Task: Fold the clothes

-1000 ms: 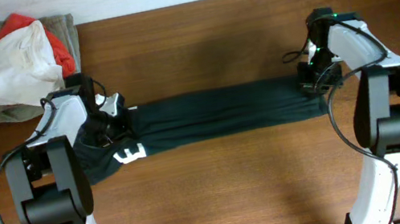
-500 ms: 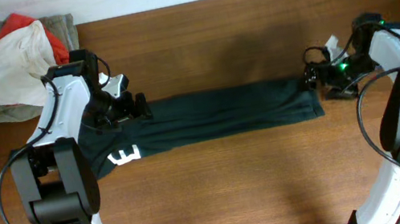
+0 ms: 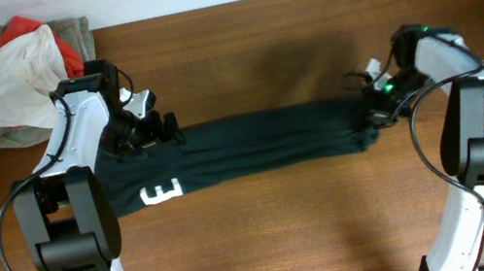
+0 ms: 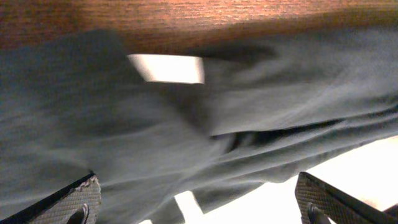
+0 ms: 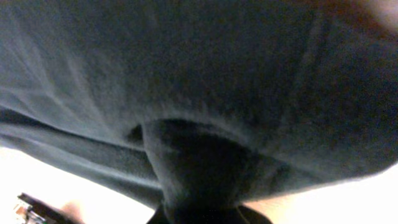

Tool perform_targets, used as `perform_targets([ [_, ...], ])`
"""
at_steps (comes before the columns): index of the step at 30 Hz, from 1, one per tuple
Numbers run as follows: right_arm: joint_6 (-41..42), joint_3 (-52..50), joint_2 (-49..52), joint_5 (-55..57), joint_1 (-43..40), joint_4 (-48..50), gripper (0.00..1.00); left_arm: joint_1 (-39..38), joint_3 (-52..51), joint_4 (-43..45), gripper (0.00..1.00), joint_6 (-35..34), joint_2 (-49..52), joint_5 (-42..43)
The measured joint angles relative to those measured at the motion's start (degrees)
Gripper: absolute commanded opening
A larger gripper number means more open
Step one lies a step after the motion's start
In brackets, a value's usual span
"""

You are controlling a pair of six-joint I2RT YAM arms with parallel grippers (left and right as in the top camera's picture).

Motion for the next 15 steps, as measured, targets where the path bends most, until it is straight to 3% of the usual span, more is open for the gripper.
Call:
perform_targets([
  [3,0.13,13.11,0.70,5.01,-5.77,-12.31,0.04,0.02,0.00,-0.15,0.99,0.00,0.00,0.04],
  [5,0.13,16.76,0.61,6.29,-5.90,-14.10,0.04,0.02,0.02,0.00,0.99,0.00,0.02,0.02],
  [15,0.15,16.85,0.61,7.58,20.98,-13.29,0.05,0.02,0.02,0.02,0.99,0.00,0.02,0.02],
])
